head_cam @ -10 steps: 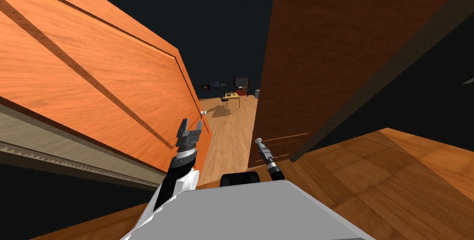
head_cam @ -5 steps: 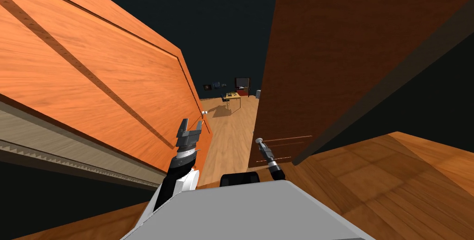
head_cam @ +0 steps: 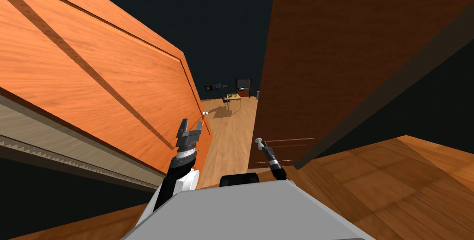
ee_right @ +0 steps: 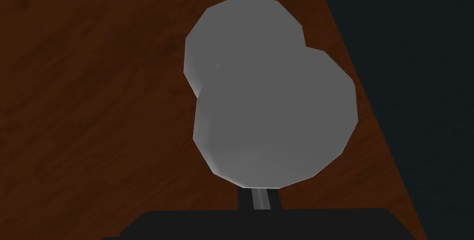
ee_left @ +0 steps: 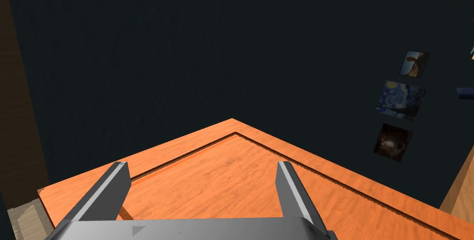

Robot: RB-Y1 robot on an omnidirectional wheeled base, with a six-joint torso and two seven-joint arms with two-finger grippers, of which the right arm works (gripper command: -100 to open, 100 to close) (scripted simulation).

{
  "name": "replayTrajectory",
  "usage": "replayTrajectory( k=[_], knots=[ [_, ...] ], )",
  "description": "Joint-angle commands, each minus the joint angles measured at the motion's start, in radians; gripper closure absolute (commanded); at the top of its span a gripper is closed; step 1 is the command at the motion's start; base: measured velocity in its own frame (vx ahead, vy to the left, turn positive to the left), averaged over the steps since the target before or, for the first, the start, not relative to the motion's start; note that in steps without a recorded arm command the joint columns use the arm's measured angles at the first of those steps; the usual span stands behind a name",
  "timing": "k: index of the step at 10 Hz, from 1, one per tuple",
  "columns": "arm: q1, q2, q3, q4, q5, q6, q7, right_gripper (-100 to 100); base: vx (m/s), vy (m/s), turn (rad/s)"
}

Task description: Push the door open

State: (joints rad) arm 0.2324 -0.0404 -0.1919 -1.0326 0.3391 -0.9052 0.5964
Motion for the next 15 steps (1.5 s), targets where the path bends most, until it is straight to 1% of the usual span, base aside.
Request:
replayTrajectory(
  k=[1, 2, 3, 4, 8, 11, 15],
  knots=[
    [-0.011, -0.006, 0.001, 0.009, 0.03, 0.0, 0.026, -100, -0.02, -0.002, -0.192],
    [-0.016, -0.008, 0.002, 0.013, 0.043, 0.0, 0.038, -100, -0.05, 0.014, -0.181],
    [-0.028, -0.011, 0.003, 0.022, 0.074, 0.0, 0.065, -100, -0.062, 0.023, -0.226],
    [-0.034, -0.012, 0.003, 0.027, 0.092, 0.0, 0.08, -100, -0.065, 0.024, -0.205],
    [-0.065, -0.011, 0.007, 0.052, 0.175, 0.0, 0.152, -100, -0.061, 0.016, -0.177],
    [-0.091, -0.004, 0.009, 0.072, 0.244, 0.0, 0.212, -100, -0.064, 0.016, -0.213],
    [-0.125, 0.016, 0.013, 0.099, 0.335, 0.0, 0.292, -100, -0.062, 0.008, -0.198]
  ],
)
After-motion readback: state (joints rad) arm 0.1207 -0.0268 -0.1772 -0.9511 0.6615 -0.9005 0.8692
